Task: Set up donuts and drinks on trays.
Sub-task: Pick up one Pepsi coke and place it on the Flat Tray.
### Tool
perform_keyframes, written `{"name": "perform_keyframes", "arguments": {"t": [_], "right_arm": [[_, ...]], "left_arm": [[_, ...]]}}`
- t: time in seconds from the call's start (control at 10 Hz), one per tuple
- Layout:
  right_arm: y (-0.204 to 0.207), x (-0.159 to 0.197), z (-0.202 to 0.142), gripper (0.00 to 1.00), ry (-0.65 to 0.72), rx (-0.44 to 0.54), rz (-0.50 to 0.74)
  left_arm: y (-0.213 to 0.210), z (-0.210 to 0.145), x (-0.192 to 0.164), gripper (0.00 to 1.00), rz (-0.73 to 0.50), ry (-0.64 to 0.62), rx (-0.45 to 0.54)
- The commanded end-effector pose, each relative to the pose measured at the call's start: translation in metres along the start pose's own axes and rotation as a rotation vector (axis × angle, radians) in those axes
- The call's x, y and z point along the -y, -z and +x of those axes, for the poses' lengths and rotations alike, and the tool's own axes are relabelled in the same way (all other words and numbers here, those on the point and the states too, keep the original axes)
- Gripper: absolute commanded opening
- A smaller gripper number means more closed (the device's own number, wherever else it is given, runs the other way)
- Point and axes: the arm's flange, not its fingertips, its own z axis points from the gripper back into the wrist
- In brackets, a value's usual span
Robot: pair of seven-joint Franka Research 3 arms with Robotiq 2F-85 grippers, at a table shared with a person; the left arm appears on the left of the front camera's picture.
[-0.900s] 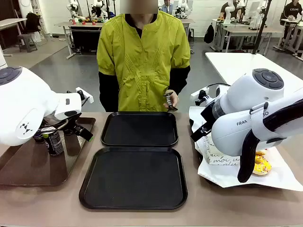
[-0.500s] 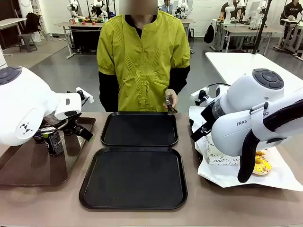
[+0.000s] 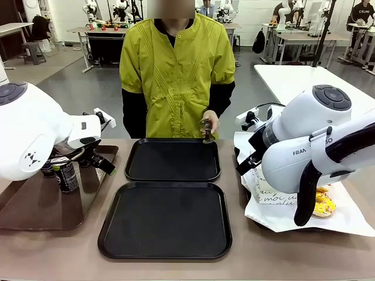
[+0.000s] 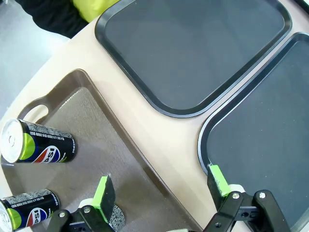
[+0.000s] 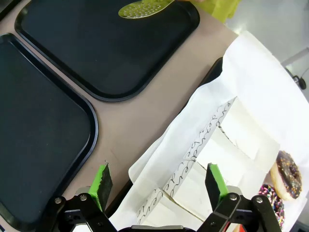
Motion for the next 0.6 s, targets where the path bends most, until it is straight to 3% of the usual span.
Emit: {"name": "perform_keyframes", "arguments": {"t": [0.0,0.1,0.3,0.5], "right_arm": [[0.000,0.000,0.000,1.00,0.000,0.000,0.000],[0.000,0.000,0.000,1.00,0.000,0.000,0.000],[-0.067,-0.027,-0.027,1.00,-0.061,-0.023,0.015],[-0.132,-0.048,-0.077,1.00,-0.073,-0.111,0.011]], "left_arm": [[0.000,0.000,0.000,1.00,0.000,0.000,0.000],[0.000,0.000,0.000,1.00,0.000,0.000,0.000],[-0.061,-0.038,0.022,1.00,-0.014,0.140,-0.032],[-0.115,-0.089,0.040,1.00,-0.080,0.203,-0.110]]}}
